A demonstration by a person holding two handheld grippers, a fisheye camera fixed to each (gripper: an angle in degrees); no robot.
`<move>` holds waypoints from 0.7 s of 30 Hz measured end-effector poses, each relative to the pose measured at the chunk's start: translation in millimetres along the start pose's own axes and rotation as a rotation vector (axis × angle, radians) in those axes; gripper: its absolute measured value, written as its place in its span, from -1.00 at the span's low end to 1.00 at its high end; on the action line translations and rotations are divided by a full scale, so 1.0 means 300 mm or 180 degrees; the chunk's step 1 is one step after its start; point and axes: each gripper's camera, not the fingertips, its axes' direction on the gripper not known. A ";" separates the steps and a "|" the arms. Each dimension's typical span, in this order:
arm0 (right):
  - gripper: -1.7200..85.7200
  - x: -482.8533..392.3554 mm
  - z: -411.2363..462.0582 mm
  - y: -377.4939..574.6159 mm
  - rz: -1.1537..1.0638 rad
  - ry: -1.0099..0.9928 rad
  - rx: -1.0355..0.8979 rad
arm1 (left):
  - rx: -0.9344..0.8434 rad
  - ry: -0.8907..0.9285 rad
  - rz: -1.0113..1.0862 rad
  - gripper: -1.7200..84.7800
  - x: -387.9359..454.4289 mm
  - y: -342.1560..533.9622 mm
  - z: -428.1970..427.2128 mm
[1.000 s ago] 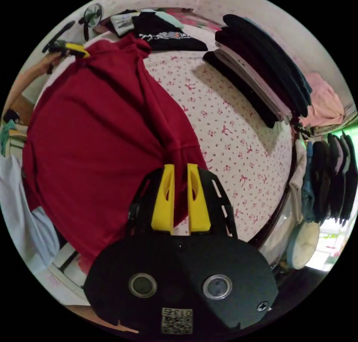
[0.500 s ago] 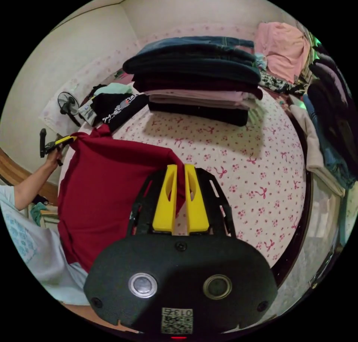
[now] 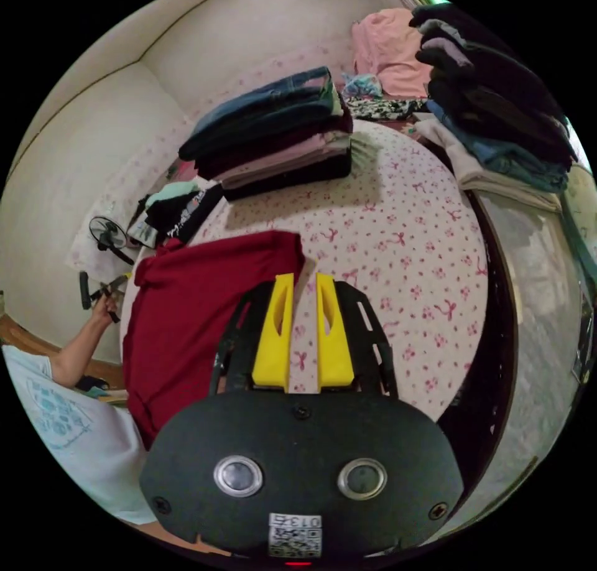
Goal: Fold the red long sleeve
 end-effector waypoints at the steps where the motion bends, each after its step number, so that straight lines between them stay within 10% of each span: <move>1: -0.78 -0.010 -0.001 0.052 -0.0051 0.0109 -0.0121 | -0.0016 0.0004 0.0184 -0.84 0.054 0.004 0.008; 8: -0.85 -0.089 0.108 0.229 0.0124 -0.0537 -0.0360 | -0.0290 0.0400 0.1395 -0.83 0.523 0.005 0.179; 21: -0.91 -0.593 0.218 0.424 -0.2067 0.1521 -0.0539 | -0.0910 0.0453 0.2639 -0.84 1.138 -0.047 0.589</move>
